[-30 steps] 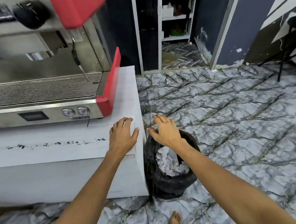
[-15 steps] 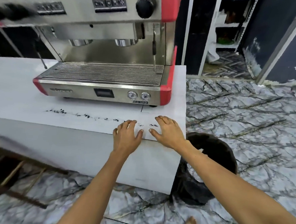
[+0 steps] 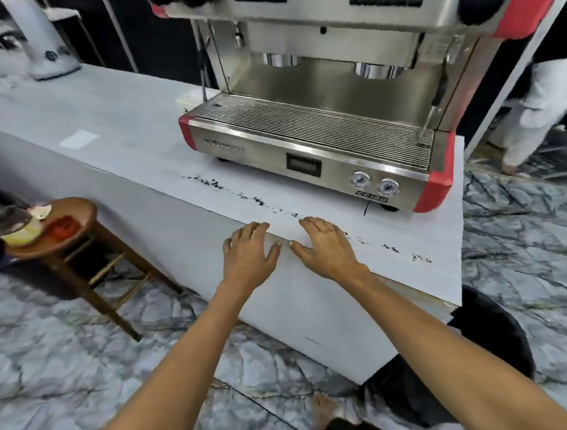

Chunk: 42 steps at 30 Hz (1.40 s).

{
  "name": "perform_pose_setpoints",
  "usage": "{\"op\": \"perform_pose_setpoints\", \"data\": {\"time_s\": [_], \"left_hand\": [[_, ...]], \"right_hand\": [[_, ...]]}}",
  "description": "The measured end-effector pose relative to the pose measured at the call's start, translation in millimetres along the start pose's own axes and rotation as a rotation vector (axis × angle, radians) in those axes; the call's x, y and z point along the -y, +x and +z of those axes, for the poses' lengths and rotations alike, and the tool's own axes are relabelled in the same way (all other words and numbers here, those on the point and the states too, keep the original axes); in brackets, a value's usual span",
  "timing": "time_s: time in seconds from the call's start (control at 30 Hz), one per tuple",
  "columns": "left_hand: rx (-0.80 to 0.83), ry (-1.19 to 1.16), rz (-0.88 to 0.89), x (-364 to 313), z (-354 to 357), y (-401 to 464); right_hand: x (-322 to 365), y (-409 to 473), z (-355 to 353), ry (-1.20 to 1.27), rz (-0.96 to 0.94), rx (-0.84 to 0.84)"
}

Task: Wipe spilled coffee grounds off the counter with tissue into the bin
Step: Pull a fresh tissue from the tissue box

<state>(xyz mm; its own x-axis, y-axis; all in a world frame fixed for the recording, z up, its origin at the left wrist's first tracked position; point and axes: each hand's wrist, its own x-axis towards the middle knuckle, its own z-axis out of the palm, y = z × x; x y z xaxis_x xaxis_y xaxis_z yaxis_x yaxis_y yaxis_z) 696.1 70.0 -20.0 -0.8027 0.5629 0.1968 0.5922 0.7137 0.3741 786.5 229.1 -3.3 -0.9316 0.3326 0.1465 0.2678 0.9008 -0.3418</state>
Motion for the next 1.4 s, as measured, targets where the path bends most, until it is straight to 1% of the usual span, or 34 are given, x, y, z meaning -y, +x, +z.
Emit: {"op": "perform_pose_setpoints", "data": {"time_s": [0.33, 0.5, 0.8, 0.97, 1.1, 1.27, 1.4], "left_hand": [[-0.057, 0.024, -0.15, 81, -26, 48], [-0.077, 0.045, -0.211, 115, -38, 75], [-0.082, 0.063, -0.29, 182, -47, 106], [-0.081, 0.032, -0.276, 229, -59, 138], [-0.088, -0.002, -0.22, 273, -67, 167], [-0.027, -0.037, -0.172, 314, -76, 196], [-0.017, -0.054, -0.149, 342, -85, 220]], "right_hand": [[64, 96, 35, 0.033, -0.158, 0.067], [88, 149, 52, 0.045, -0.235, 0.066], [132, 214, 89, 0.056, -0.267, 0.123], [161, 253, 111, 0.048, -0.249, 0.113], [187, 281, 128, 0.053, -0.195, 0.116], [218, 309, 143, 0.059, -0.129, 0.092], [238, 330, 152, 0.066, -0.104, 0.078]]}}
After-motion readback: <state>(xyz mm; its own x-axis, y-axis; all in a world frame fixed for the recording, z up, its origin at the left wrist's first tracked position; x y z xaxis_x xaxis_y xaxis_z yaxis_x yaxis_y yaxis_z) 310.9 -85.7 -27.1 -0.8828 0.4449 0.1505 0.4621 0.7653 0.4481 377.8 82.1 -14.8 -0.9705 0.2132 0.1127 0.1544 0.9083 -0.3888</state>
